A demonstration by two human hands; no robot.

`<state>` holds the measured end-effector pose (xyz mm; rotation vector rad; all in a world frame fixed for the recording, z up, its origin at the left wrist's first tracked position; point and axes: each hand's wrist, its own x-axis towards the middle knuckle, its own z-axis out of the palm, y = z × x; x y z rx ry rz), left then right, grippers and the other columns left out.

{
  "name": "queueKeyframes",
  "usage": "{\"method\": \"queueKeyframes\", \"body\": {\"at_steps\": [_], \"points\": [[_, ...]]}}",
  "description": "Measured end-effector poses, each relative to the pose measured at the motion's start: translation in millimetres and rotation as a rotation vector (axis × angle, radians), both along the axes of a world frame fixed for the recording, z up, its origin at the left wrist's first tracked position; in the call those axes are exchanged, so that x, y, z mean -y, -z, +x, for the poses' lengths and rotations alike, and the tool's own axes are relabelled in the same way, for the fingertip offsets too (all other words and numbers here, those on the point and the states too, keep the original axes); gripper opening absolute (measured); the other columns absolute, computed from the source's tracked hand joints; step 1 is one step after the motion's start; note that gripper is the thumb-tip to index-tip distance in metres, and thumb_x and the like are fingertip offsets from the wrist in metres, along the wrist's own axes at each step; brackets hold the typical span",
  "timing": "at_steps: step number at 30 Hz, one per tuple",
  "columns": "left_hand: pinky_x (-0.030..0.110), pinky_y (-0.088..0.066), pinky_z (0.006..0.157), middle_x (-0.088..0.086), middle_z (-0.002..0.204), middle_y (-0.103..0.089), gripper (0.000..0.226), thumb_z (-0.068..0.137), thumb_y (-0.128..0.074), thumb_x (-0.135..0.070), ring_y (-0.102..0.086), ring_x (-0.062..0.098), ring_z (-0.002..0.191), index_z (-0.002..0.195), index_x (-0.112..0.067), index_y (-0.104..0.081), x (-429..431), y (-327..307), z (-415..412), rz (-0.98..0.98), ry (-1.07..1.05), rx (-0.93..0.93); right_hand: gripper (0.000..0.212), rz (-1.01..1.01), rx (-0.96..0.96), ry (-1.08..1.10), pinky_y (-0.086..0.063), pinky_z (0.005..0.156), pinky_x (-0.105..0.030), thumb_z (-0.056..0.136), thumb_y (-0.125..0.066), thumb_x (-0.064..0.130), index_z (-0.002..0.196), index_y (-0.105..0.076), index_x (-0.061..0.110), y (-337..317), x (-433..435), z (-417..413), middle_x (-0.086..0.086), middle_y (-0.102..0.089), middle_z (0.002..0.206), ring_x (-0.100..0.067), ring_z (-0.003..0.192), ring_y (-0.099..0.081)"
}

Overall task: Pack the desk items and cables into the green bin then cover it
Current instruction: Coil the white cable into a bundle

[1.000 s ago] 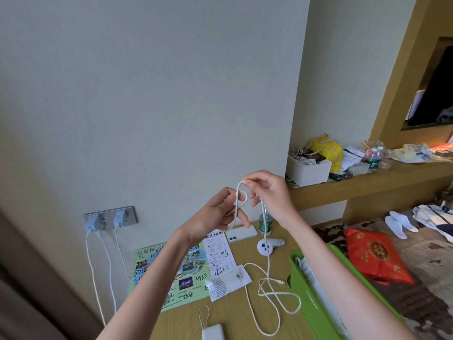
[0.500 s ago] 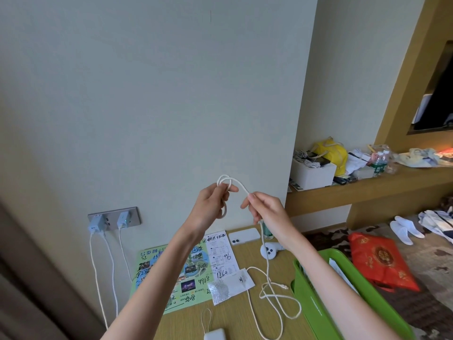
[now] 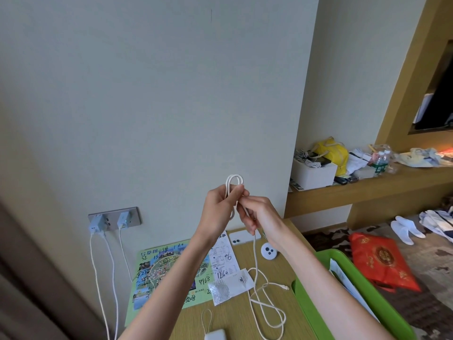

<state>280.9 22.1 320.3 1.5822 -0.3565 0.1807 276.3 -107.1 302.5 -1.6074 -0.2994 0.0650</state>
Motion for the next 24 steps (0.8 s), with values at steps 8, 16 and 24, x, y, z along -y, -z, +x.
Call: {"method": "queueKeyframes", "body": {"at_steps": [8, 16, 24], "points": [[0.024, -0.035, 0.067, -0.006, 0.075, -0.054, 0.028, 0.1, -0.048, -0.031, -0.048, 0.009, 0.07, 0.076, -0.02, -0.057, -15, -7, 5, -0.225, 0.031, -0.273, 0.042, -0.043, -0.053, -0.057, -0.041, 0.053, -0.023, 0.095, -0.054, 0.043, 0.067, -0.062, 0.013, 12, 6, 3, -0.001, -0.043, 0.051, -0.013, 0.048, -0.041], [0.024, -0.048, 0.064, -0.002, 0.067, -0.046, 0.03, 0.103, -0.041, -0.027, -0.044, 0.01, 0.059, 0.076, -0.017, -0.05, -41, -7, 18, -0.604, 0.055, -0.419, 0.036, -0.101, -0.072, -0.075, -0.037, 0.05, -0.022, 0.095, -0.056, 0.03, 0.066, -0.058, 0.009, 11, 23, 5, -0.001, -0.033, 0.052, -0.011, 0.045, -0.03], [0.02, -0.033, 0.052, -0.001, 0.074, -0.041, 0.032, 0.102, -0.036, -0.041, -0.037, 0.013, 0.059, 0.084, -0.017, -0.046, -48, 12, 24, -0.026, -0.199, -0.305, 0.021, -0.242, 0.029, -0.214, -0.03, 0.047, -0.021, 0.088, -0.061, 0.022, 0.074, -0.068, 0.008, -22, 31, 9, 0.0, -0.035, 0.051, -0.009, 0.043, -0.028]]}}
